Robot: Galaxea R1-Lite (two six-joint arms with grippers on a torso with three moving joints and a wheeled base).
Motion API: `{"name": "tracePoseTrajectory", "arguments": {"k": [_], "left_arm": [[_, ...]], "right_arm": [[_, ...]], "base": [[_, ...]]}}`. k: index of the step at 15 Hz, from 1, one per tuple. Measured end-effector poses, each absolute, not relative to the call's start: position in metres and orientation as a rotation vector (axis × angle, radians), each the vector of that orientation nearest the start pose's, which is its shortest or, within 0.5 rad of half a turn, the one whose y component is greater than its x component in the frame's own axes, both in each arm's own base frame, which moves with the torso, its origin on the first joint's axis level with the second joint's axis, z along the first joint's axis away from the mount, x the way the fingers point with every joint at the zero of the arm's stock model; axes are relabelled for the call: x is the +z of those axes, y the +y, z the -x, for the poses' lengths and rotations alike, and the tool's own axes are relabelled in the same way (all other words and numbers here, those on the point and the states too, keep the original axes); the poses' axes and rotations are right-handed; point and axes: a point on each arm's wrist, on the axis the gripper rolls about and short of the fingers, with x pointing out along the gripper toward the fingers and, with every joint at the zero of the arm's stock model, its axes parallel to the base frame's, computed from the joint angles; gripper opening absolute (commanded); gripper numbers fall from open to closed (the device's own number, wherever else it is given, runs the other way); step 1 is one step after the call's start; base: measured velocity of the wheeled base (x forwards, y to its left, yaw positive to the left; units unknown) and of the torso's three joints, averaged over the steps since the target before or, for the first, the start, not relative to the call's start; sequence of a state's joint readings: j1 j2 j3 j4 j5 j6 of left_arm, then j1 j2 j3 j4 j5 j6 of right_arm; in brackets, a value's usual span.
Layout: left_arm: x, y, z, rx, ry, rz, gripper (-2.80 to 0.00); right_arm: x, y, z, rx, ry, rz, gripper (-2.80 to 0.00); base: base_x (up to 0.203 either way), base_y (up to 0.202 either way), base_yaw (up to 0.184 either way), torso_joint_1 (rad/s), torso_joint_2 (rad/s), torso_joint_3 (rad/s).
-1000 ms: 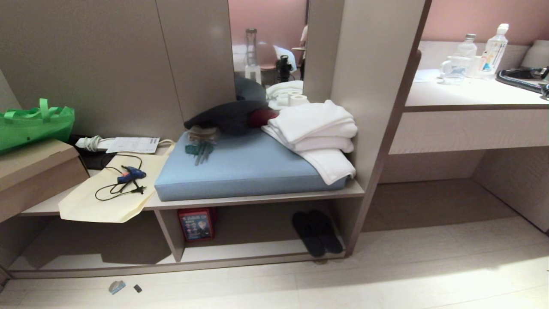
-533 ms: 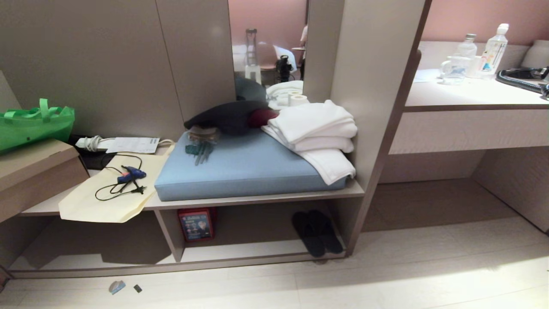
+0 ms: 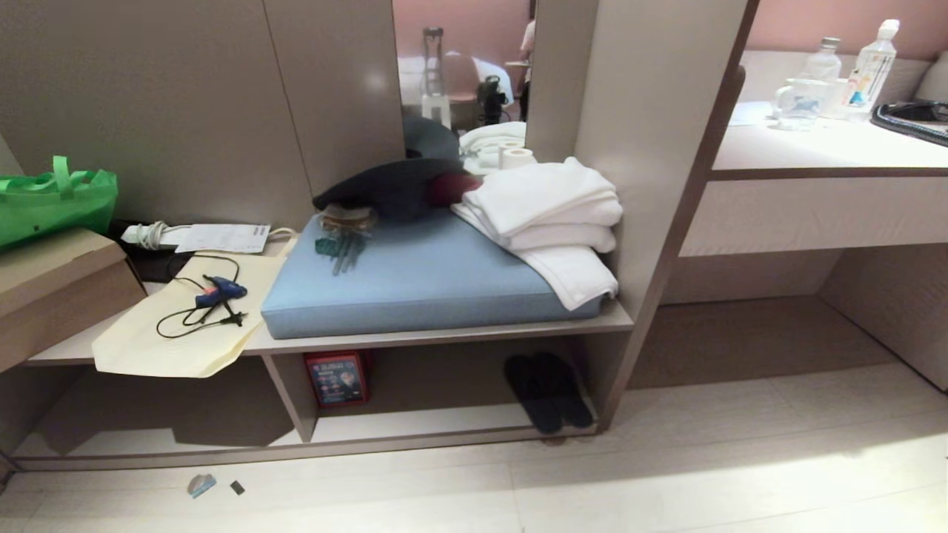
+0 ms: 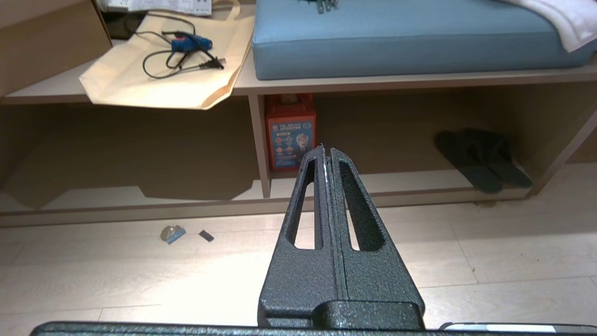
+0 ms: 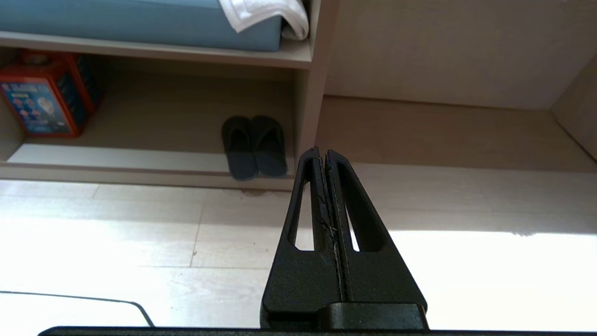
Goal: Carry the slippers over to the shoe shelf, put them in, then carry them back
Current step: Pick up the slippers in the shoe cabinet
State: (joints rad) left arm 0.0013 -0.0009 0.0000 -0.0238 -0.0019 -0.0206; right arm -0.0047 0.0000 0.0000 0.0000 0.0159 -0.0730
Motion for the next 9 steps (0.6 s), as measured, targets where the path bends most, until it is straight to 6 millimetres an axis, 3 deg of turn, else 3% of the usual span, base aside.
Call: {"name": "tracePoseTrajectory", "arguments": {"k": [9], "left_arm": [[0.0779,0.0000,0.0229,0.000,-0.025,0.021,-2.80]], "right_arm": [[0.0755,0.0005,0.0228,0.012,0.000,0.074,-2.80]], "base": [[0.000,0.000,0.000,0.003,0.00,-0.200]]}}
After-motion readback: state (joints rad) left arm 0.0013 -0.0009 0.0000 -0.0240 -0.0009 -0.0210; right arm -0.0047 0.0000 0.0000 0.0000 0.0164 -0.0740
